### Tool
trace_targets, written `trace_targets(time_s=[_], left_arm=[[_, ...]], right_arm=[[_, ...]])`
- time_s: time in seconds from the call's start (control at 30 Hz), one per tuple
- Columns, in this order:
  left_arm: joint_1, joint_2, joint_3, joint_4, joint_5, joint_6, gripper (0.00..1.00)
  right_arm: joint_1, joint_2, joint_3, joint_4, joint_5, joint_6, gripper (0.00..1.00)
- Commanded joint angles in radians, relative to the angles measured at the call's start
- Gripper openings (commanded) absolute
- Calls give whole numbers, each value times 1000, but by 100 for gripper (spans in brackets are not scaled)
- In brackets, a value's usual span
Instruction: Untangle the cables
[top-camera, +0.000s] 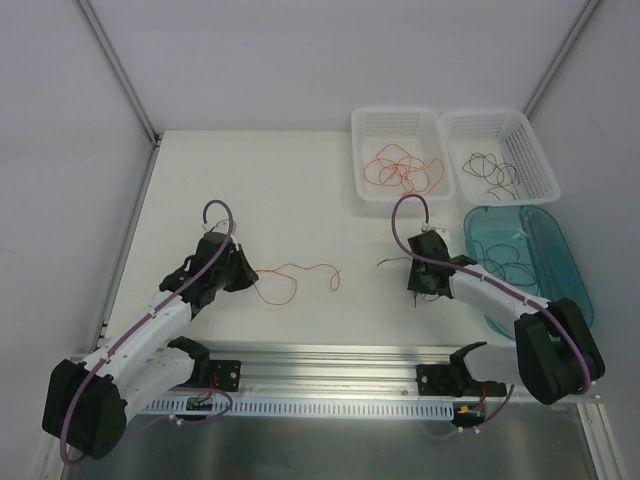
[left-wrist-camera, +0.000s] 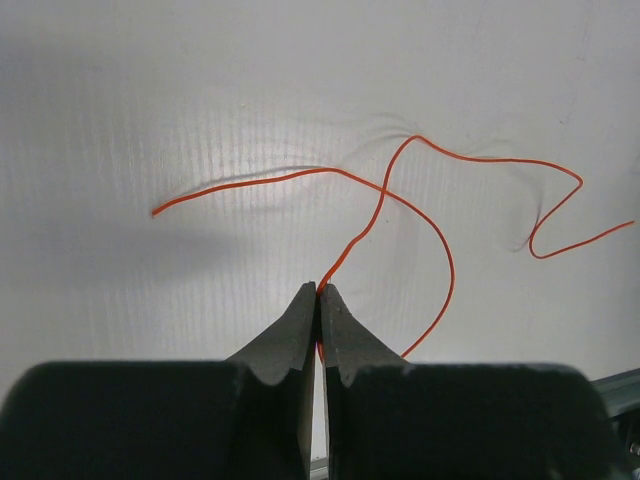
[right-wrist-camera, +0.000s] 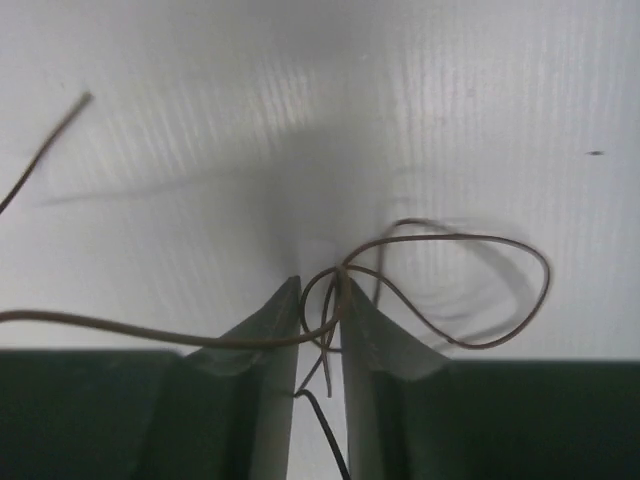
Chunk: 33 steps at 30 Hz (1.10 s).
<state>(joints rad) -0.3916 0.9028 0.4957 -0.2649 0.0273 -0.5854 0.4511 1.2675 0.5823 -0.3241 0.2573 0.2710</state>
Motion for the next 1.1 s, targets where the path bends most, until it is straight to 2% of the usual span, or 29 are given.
trace_targets(time_s=[0.0,0.07,0.13,0.27,0.4,0.57,0.77,0.9,1.07], left_arm=[[2,-8,-5,38,25,15,0],[2,-2,-6,44,26,15,0],[0,7,-6,52,31,15,0],[2,21,-6,61,43,13,0],[2,24,-9,69,48,15,0],[0,28,-9,78,63,13,0],[0,21,-11,79,80,12,0],[0,18,-14,87,95,12,0],[0,18,-20,104,120,12,0]], right_arm=[[29,10,13,39,-58,4,22],[75,-29,37,7,-27,-30,9],[99,-59,88,-42,-7,-58,1],[130,-172,178,-127,-13,-128,1],[129,-233,354,-210,9,-203,1],[110,-217,589,-297,112,-329,1],[-84,-109,853,-284,83,-378,1],[-210,-30,947,-214,62,-372,1],[-397,117,979,-64,14,-319,1]])
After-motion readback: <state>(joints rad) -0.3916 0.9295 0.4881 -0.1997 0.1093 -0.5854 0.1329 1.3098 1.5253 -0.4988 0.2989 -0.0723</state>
